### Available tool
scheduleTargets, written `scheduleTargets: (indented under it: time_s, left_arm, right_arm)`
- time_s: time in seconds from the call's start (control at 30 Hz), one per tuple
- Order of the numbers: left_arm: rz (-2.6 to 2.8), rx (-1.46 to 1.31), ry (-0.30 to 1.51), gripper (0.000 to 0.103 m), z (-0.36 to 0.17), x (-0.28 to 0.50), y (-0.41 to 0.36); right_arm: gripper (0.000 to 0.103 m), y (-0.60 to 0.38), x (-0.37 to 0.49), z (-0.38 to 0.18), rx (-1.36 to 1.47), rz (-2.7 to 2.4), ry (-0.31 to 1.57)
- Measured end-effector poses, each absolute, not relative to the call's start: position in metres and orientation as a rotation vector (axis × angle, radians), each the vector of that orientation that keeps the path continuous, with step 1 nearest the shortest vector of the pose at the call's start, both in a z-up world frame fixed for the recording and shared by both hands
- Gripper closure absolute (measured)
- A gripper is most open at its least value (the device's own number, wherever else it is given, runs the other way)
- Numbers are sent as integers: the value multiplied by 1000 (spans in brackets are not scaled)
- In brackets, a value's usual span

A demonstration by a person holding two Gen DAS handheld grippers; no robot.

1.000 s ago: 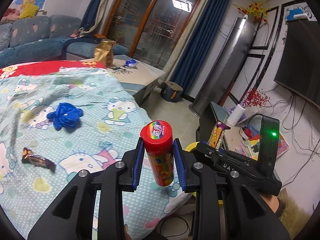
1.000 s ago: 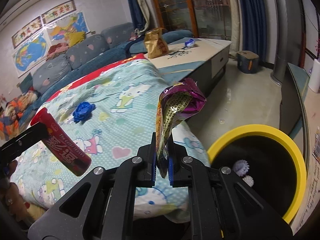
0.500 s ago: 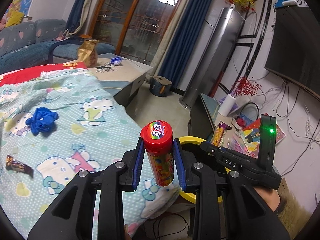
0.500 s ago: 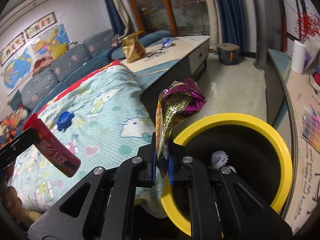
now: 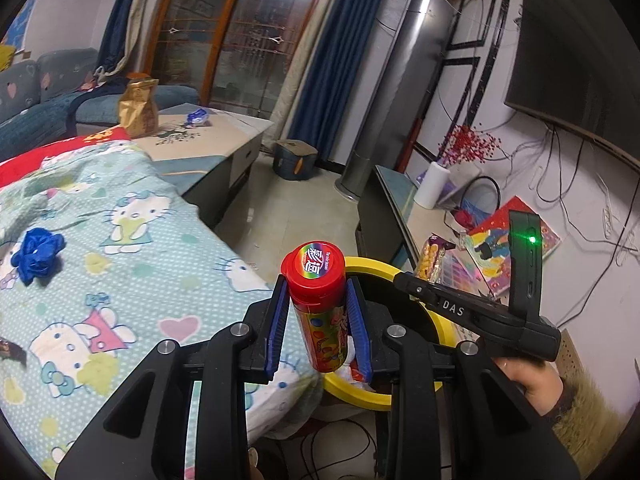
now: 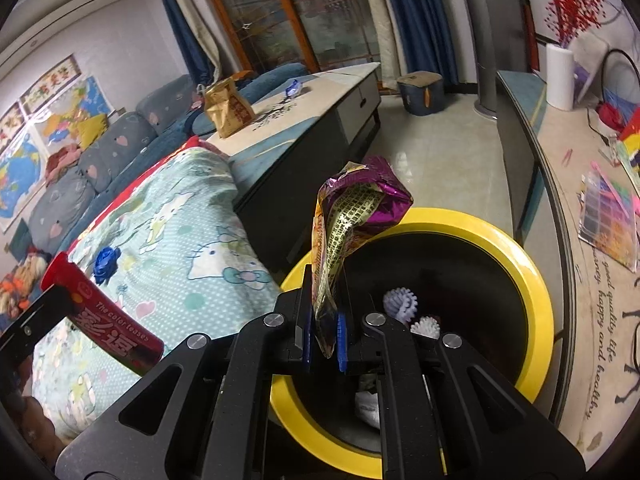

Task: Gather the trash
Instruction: 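Carry the red tube and purple-gold wrapper over the yellow bin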

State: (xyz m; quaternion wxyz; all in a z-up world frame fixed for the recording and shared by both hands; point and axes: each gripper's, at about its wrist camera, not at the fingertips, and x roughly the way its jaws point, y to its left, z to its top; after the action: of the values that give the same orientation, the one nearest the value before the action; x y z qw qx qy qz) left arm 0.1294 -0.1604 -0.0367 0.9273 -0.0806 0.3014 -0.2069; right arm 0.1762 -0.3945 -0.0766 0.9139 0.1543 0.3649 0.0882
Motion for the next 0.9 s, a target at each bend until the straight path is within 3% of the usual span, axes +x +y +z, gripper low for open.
scheduleTargets:
  time_s: [0.9]
  left_arm:
    - [-539,-83,699,75,-80,146,-231]
  right_arm:
    - [97,-440,178,-109,415,106,824]
